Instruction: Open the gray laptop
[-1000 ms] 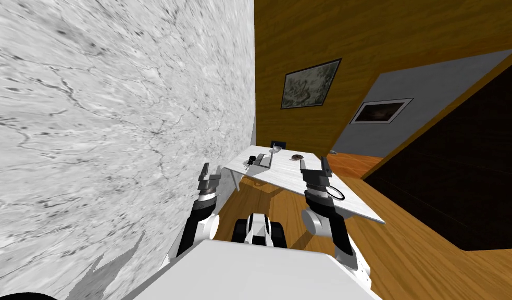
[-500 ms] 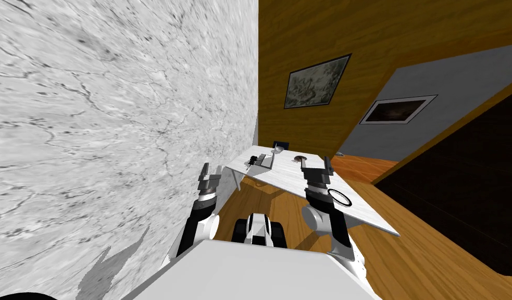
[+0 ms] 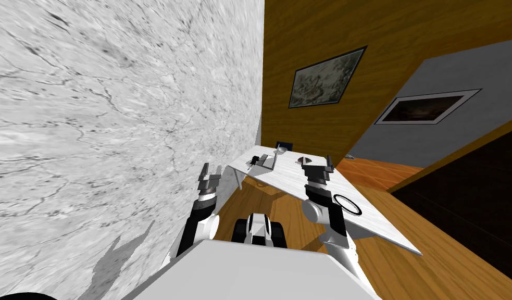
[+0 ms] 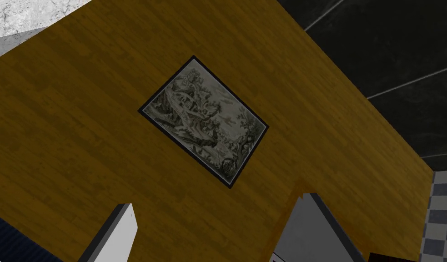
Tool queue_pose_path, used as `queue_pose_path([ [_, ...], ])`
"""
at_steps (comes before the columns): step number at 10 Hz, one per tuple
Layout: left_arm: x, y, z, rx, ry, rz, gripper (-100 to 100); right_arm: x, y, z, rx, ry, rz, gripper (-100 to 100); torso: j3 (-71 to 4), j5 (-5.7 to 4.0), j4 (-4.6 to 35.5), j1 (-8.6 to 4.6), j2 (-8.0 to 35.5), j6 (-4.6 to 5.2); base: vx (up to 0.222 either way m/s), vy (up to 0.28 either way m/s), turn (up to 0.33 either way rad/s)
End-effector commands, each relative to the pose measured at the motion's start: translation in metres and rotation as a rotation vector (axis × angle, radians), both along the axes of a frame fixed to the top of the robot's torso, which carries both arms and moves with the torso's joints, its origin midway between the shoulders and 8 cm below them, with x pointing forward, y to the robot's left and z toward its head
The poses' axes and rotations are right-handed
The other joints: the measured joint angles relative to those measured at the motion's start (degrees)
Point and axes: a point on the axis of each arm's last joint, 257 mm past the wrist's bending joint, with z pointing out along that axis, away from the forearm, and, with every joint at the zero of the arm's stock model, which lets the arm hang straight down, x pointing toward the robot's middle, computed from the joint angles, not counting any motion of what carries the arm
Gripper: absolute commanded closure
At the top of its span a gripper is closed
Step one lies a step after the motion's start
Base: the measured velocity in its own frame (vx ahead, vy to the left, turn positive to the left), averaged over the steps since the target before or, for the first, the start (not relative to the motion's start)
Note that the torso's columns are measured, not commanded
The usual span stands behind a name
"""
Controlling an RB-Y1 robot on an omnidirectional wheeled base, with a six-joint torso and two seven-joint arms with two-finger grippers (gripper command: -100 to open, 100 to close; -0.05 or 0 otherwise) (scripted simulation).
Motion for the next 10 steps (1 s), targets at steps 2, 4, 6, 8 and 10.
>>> queue_pose_path([
  [2, 0.0, 0.0, 0.0, 0.0, 0.0, 0.0, 0, 0.012, -0.016, -0.002, 0.111, -0.012, 0.044, -100, -0.01, 0.03, 0.0, 0.14, -0.01, 0.04, 0.014, -0.019, 0.055],
  [4, 0.0, 0.0, 0.0, 0.0, 0.0, 0.0, 0, 0.02, -0.025, -0.004, 0.179, -0.022, 0.071, -100, 0.0, 0.01, 0.0, 0.04, 0.0, 0.03, 0.008, -0.035, 0.117],
  [6, 0.0, 0.0, 0.0, 0.0, 0.0, 0.0, 0, 0.02, -0.03, -0.006, 0.22, -0.024, 0.083, -100, 0.01, 0.0, 0.0, 0.04, 0.01, 0.03, 0.006, -0.029, 0.068],
  [8, 0.0, 0.0, 0.0, 0.0, 0.0, 0.0, 0, 0.029, -0.04, -0.009, 0.295, -0.035, 0.111, -100, 0.0, 0.01, 0.0, 0.05, 0.01, -0.02, 0.001, -0.036, 0.13],
  [10, 0.0, 0.0, 0.0, 0.0, 0.0, 0.0, 0, 0.037, -0.049, -0.011, 0.365, -0.048, 0.137, -100, -0.02, 0.0, -0.01, 0.0, -0.03, 0.0, 0.009, -0.048, 0.13],
])
